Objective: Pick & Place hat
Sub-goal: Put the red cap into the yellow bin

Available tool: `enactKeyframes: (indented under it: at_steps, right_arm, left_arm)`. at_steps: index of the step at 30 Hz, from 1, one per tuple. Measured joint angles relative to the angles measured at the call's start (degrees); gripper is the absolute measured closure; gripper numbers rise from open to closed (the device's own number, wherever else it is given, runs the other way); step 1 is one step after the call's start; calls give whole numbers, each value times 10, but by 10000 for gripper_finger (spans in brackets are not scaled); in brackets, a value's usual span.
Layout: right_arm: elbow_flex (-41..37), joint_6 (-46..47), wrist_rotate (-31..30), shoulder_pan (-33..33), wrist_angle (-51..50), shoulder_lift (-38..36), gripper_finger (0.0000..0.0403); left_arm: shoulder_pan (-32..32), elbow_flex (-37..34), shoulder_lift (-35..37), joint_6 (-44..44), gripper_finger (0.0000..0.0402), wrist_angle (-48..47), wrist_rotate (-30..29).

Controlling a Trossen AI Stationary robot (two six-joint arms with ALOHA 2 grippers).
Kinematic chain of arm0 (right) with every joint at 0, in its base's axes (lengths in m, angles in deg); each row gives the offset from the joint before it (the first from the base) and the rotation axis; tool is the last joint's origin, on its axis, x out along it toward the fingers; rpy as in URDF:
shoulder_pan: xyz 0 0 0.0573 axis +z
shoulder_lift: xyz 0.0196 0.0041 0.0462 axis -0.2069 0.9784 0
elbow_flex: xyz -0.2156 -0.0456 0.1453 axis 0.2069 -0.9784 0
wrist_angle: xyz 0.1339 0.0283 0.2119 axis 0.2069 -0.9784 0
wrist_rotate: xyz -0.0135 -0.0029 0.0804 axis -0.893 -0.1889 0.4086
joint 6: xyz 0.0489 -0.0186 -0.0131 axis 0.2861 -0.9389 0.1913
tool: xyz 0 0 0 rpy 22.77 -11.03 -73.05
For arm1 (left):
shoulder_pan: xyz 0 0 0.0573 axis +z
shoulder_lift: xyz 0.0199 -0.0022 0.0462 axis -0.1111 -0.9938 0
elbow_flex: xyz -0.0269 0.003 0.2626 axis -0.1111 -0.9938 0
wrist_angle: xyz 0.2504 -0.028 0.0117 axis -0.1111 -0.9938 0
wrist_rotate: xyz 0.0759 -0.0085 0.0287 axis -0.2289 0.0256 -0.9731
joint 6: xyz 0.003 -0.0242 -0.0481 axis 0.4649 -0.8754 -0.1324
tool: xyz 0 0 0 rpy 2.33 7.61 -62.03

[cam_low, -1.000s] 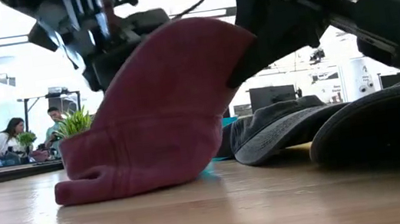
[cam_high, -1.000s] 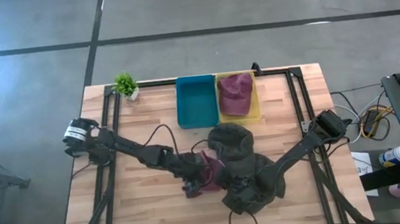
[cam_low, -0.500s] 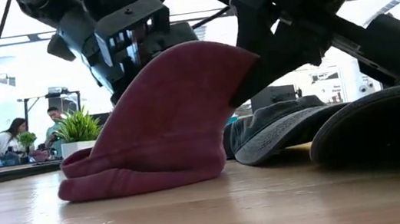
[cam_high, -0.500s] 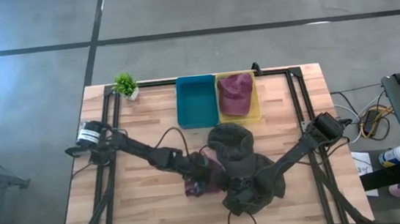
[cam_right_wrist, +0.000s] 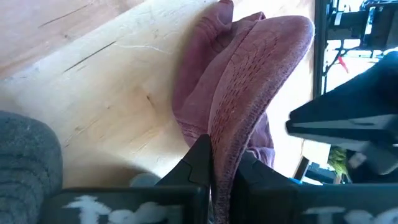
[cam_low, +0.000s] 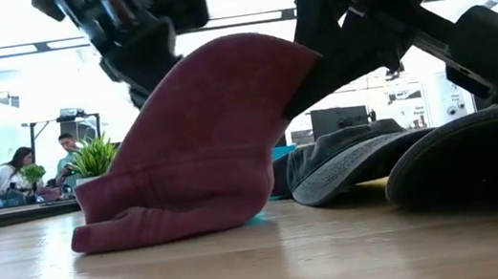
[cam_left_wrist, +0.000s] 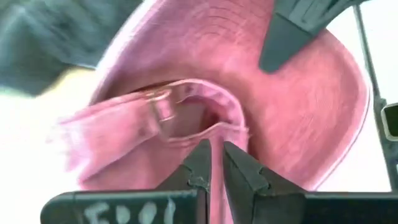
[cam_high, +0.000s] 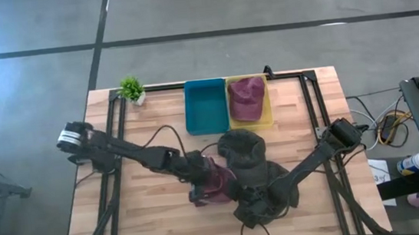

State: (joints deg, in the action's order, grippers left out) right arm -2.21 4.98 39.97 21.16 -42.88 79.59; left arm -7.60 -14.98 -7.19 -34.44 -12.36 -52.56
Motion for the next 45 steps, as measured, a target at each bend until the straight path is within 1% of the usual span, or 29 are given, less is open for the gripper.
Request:
enactKeyframes:
  at_steps: [2, 4, 7, 9, 12, 15, 18, 22, 25, 32, 40, 45]
  right_arm:
    - [0, 0, 0, 0, 0, 0, 390]
    - [0, 0, 0, 0, -1, 0, 390]
    - [0, 0, 0, 0, -1, 0, 390]
    - [0, 0, 0, 0, -1, 0, 390]
    - [0, 2, -1, 0, -1, 0, 390]
    - [0, 2, 0, 0, -2, 0, 390]
    - [0, 2, 0, 0, -2, 0, 390]
    - [0, 2, 0, 0, -1, 0, 390]
    - [0, 7, 4, 1, -1, -1, 390]
    - [0, 6, 5, 0, 0, -1, 390]
    - [0, 18, 2, 0, 0, -1, 390]
    - [0, 17, 2, -1, -2, -1, 390]
  left_arm:
    - [0, 0, 8, 16, 369, -43, -7]
    - [0, -3, 1, 22, 369, -73, 0]
    - [-1, -17, -12, 24, 369, -72, 53]
    - [-7, -28, -28, 17, 369, -48, 81]
    - [-17, -40, -53, 11, 369, -11, 81]
    - [-23, -40, -81, 10, 369, 40, 81]
    - [-25, -35, -105, -9, 369, 87, 81]
    - [-24, -23, -114, -27, 369, 150, 81]
    - [-25, -17, -115, -25, 369, 172, 81]
    - [-23, -15, -104, -25, 369, 168, 81]
    - [-23, -15, -66, -26, 369, 116, 80]
    - [-23, -16, -32, -29, 369, 59, 38]
